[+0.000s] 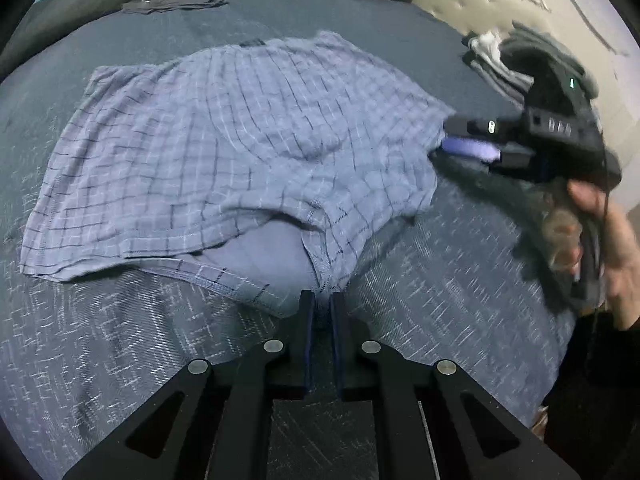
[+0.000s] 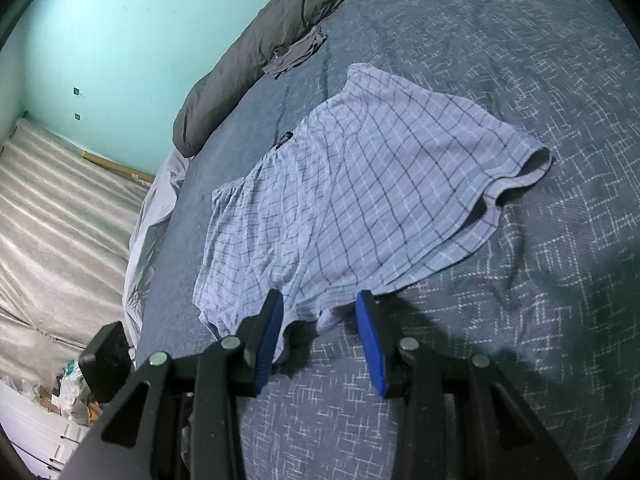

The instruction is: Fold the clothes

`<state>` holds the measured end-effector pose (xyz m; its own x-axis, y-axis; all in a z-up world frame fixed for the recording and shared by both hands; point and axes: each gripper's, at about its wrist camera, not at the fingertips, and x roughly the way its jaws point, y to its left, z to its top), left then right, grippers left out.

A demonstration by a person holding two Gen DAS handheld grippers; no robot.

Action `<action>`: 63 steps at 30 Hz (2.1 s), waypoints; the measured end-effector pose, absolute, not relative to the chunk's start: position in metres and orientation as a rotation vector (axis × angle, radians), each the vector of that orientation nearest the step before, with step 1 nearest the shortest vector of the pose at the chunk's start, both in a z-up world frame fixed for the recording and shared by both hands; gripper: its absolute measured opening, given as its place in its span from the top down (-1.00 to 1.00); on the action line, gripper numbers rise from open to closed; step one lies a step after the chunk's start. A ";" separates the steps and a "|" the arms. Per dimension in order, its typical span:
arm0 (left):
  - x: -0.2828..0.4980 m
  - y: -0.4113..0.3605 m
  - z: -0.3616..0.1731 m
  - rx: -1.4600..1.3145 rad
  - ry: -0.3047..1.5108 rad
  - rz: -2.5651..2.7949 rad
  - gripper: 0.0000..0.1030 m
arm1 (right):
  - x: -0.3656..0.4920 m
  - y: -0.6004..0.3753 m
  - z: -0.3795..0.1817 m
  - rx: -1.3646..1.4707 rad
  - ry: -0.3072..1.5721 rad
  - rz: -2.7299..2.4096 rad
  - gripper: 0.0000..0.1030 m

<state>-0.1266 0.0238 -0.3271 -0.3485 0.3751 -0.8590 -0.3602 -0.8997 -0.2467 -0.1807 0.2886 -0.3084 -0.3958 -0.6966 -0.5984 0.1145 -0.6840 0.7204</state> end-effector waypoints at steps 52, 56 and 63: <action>-0.178 0.003 -0.347 -1.471 -0.532 2.244 0.81 | -0.177 0.255 -0.304 1.310 -0.674 -2.041 0.27; -0.171 0.003 -0.341 -1.454 -0.511 2.258 0.96 | -0.175 0.246 -0.305 1.318 -0.629 -2.018 0.26; -0.155 -0.010 -0.330 -1.448 -0.499 2.287 0.96 | -0.171 0.230 -0.310 1.340 -0.537 -1.992 0.75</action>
<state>-0.1547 -0.0096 -0.3300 -0.3925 0.4984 -0.7730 -0.1313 -0.8622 -0.4893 -0.1710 0.2301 -0.3103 -0.2495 -0.7217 -0.6457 0.2989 -0.6916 0.6575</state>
